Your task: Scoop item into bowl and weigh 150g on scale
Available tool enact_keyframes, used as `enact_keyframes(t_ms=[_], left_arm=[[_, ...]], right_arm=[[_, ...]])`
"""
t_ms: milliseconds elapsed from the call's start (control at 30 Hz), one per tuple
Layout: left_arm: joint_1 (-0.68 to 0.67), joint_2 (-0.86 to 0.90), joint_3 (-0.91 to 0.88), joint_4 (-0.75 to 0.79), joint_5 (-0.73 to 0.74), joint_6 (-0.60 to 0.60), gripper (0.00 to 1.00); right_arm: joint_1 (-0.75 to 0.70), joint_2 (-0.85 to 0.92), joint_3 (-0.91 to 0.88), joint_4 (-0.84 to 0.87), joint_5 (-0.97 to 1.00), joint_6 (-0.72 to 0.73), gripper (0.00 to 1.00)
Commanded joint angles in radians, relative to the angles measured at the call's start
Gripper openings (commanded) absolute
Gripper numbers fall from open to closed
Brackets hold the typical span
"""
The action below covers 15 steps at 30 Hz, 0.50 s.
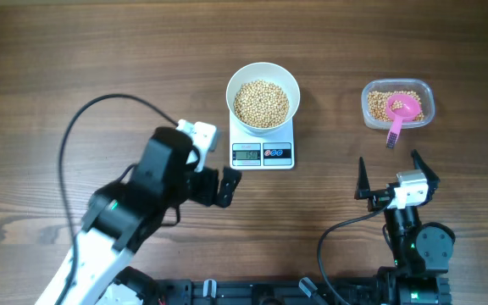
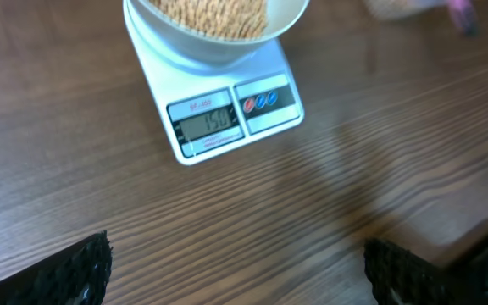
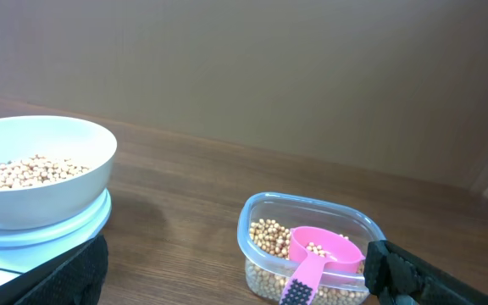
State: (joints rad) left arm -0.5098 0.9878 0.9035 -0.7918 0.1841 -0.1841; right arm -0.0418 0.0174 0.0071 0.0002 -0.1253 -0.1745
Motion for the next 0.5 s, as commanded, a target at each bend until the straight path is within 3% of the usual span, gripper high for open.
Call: enact_keyframes(t_ms=[0,300,467], left_arm=[[-0.005,-0.126,-0.001,-0.041,-0.002,0.019,1.00],[0.023,-0.315,-0.014,-0.065,-0.002,0.019,1.00],[0.130,-0.389,-0.132,0.034,0.003,0.019,1.00]], right_arm=[[0.005,-0.013,-0.002,0.005,0.014,-0.006,0.99],[0.005,-0.013,-0.002,0.005,0.014,-0.006,1.00],[0.005,-0.013,-0.002,0.005,0.014,-0.006,1.00]])
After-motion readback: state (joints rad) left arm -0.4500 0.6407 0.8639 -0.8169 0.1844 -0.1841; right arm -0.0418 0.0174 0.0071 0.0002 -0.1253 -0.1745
